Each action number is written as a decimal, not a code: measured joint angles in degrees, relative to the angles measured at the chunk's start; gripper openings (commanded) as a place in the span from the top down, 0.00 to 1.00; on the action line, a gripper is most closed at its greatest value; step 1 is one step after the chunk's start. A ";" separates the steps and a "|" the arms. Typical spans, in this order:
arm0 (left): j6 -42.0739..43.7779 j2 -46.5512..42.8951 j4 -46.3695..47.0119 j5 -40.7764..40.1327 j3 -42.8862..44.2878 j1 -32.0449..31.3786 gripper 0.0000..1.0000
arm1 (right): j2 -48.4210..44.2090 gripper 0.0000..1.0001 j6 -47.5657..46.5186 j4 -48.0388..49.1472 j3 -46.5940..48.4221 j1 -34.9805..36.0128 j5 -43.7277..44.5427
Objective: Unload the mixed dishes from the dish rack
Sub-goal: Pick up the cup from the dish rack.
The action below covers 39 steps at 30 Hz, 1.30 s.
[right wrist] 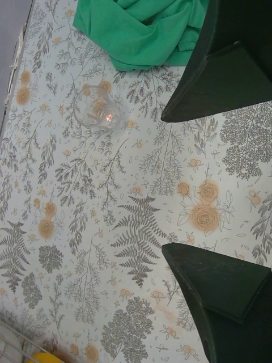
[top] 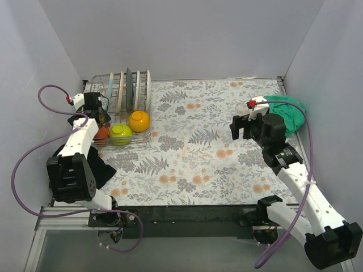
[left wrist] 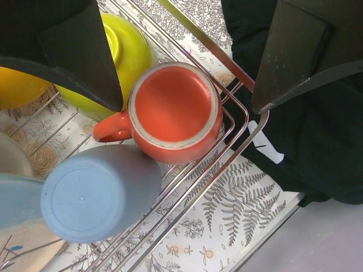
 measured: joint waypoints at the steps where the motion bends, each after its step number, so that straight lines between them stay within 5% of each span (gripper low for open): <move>1: 0.00 0.17 -0.11 0.42 0.02 0.22 0.02 | 0.00 0.05 0.00 0.00 0.00 0.15 0.13; 15: 1.33 5.14 -0.87 5.90 0.79 0.46 0.02 | -0.02 0.06 0.00 0.00 -0.09 0.50 1.36; 39: 1.79 5.38 6.21 2.03 -1.97 0.39 0.02 | 0.04 0.06 0.00 0.20 -0.66 0.61 1.38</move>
